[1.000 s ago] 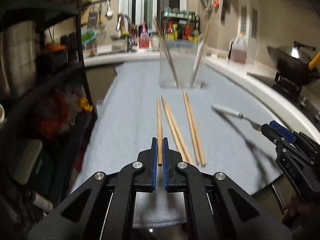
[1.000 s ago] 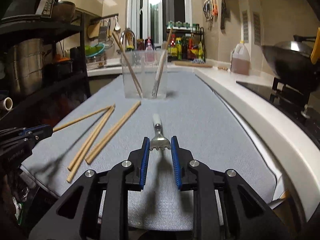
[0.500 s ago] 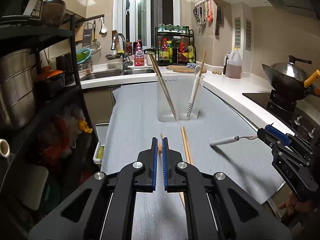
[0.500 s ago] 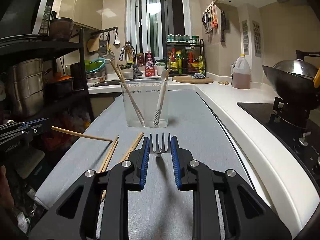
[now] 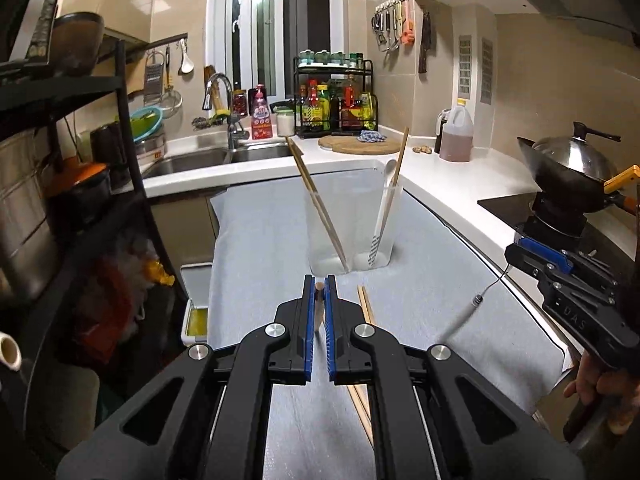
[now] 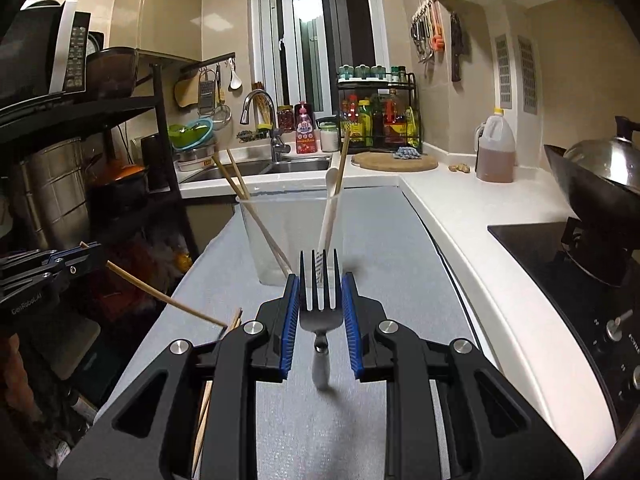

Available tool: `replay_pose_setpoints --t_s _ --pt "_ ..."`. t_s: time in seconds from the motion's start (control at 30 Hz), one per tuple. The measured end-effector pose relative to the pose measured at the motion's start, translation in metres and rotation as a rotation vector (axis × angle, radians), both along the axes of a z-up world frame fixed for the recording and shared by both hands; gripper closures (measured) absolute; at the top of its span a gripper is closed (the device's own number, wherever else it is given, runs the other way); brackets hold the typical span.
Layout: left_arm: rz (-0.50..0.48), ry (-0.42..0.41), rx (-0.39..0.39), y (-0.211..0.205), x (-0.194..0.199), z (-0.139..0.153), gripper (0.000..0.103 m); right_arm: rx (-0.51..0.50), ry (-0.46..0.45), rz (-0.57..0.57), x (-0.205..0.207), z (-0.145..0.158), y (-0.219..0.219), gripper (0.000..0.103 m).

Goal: Organize utensils
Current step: 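Lift and carry the fork and chopstick over the clear container with both tools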

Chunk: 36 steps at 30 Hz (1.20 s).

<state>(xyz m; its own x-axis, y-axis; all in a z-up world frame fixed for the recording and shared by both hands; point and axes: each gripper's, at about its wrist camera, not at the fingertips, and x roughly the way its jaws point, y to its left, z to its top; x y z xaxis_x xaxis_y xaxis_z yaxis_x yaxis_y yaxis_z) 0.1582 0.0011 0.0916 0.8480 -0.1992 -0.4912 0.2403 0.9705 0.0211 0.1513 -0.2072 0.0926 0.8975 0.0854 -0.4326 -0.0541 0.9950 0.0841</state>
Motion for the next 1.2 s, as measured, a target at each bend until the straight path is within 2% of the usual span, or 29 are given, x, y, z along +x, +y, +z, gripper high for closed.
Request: replay_pose_setpoints --t_s 0.53,0.9,1.2 --pt "-0.023 0.002 0.04 -0.007 0.026 0.039 0.098 -0.016 -0.012 0.018 0.026 0.03 -0.004 0.081" --pt "-0.03 -0.005 0.043 -0.012 0.043 0.062 0.098 -0.038 -0.046 0.03 0.038 0.054 -0.002 0.081" --pt "-0.06 -0.025 0.013 -0.016 0.058 0.091 0.098 -0.032 -0.064 0.048 0.057 0.081 -0.002 0.081"
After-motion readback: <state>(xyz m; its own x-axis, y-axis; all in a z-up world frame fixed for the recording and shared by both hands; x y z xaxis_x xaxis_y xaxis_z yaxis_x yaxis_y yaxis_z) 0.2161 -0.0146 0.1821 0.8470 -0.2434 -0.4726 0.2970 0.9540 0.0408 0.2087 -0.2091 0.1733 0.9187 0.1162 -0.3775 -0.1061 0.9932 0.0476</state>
